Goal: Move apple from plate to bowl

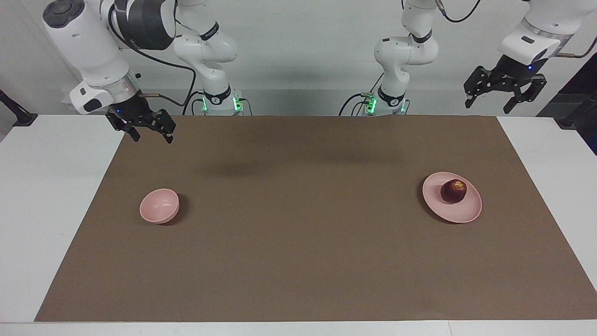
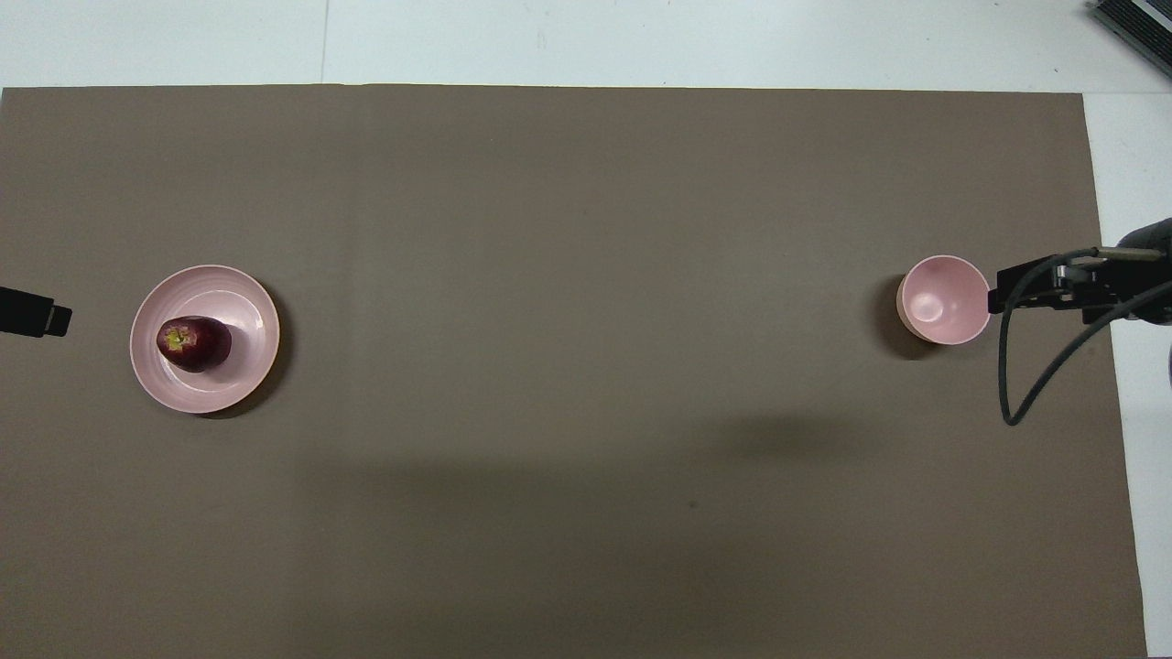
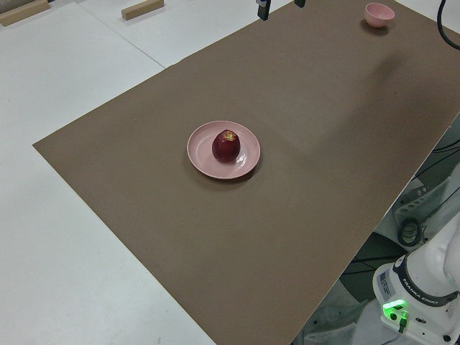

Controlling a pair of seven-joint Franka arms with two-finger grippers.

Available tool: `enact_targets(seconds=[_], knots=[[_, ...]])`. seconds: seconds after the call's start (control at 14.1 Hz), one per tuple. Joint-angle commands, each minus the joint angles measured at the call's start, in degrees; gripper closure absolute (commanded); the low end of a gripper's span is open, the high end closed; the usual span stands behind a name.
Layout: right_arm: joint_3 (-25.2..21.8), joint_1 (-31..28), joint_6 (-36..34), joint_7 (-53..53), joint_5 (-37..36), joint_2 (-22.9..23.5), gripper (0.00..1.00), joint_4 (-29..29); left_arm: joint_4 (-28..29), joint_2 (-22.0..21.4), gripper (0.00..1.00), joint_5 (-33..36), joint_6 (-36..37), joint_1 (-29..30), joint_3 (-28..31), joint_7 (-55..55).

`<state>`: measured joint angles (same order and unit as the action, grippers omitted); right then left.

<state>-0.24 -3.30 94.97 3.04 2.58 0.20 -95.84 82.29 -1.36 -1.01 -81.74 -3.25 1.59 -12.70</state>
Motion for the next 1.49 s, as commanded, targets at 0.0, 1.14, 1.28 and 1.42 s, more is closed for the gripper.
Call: enact_targets(seconds=[0.0,1.14,1.28,1.42], knots=[[0.2,-0.1,0.8,0.8,0.1,-0.2,0.00,-0.4,0.9,-1.1,0.00,0.3,-0.6,0.5,-0.2,-0.6],[0.2,0.0,0.8,0.7,0.1,-0.2,0.00,-0.3,0.8,-1.5,0.00,0.7,3.8,0.7,0.2,0.0],[0.2,0.0,0.8,0.7,0.1,-0.2,0.00,-0.4,0.8,-1.5,0.00,0.8,3.2,0.8,0.2,0.0],[0.2,0.0,0.8,0.7,0.1,-0.1,0.00,-0.4,0.7,-1.3,0.00,0.9,2.6,0.8,0.3,0.0]])
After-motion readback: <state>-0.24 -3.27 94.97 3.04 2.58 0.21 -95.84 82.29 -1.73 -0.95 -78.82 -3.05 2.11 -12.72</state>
